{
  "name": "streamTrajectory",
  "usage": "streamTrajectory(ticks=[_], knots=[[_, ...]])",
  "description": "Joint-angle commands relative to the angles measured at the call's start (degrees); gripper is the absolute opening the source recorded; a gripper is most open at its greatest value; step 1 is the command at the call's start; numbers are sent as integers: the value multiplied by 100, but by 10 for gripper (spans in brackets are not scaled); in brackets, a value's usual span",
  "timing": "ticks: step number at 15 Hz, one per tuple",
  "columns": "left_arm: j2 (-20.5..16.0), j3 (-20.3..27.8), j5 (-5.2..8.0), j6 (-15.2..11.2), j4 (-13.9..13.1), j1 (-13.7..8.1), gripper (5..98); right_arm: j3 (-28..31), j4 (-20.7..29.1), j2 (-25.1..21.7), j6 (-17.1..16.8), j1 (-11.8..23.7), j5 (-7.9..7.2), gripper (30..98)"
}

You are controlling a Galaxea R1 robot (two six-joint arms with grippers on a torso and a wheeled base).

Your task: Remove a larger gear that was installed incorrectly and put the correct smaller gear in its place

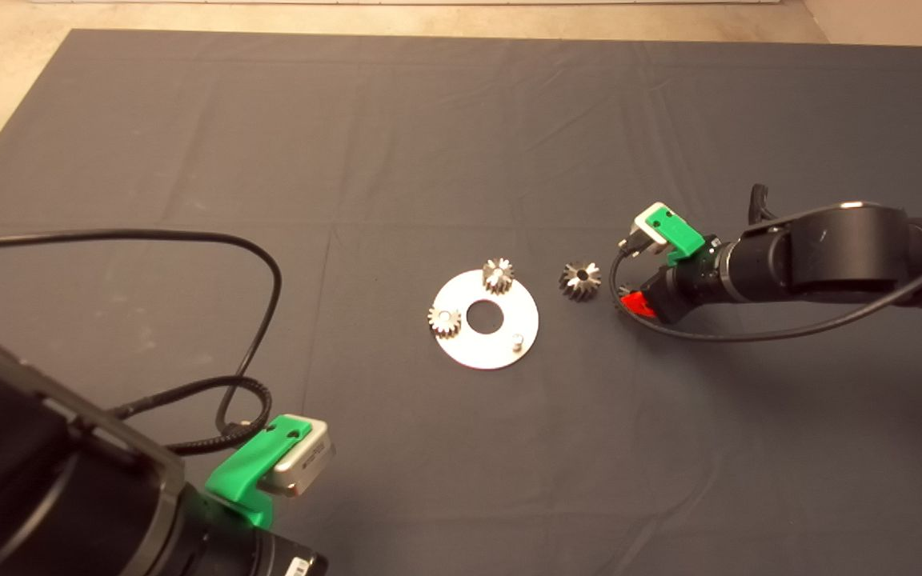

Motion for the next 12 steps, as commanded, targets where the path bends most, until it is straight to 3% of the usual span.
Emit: streamTrajectory(ticks=[1, 10, 12], knots=[[-16, 79, 15, -22, -33, -6, 909, 4, -140, -38, 63, 39, 30, 729], [-16, 79, 15, -22, -28, 87, 909, -194, -140, 41, 51, -111, 61, 729], [-16, 79, 15, -22, -33, 90, 909, -321, -140, 41, 51, -111, 276, 729]])
